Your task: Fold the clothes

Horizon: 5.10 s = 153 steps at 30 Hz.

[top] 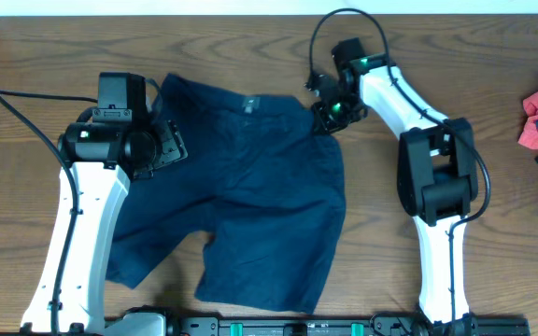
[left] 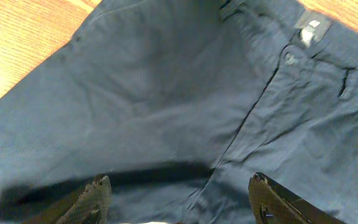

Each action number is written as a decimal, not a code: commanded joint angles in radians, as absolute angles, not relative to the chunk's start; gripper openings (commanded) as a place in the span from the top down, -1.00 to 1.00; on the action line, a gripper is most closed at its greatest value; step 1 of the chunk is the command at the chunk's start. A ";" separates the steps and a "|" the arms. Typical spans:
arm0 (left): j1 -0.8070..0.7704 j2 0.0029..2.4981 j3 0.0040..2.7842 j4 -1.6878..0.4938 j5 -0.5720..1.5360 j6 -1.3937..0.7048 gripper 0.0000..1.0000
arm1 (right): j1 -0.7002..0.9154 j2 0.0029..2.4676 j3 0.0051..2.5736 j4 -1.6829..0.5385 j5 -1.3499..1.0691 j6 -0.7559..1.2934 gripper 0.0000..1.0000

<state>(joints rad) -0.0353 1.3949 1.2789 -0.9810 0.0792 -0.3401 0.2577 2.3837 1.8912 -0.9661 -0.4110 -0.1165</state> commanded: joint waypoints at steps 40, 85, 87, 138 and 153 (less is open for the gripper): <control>-0.483 1.871 1.264 -0.816 0.335 -0.361 -0.83 | -0.178 2.394 1.983 -1.154 -0.371 0.073 0.98; 0.030 2.029 1.335 -0.518 0.279 -0.348 -0.44 | -0.162 2.394 1.983 -1.254 -0.371 0.021 0.97; 0.024 2.016 1.369 -0.577 0.319 -0.348 -0.37 | -0.158 2.394 1.983 -1.249 -0.371 0.021 0.97; -0.728 1.581 0.797 -0.579 0.306 -0.657 -0.63 | -0.158 2.394 1.983 -1.189 -0.386 0.021 0.97; -0.734 1.715 0.797 -0.381 0.333 -0.712 -0.15 | -0.158 2.394 1.983 -1.211 -0.385 0.016 0.97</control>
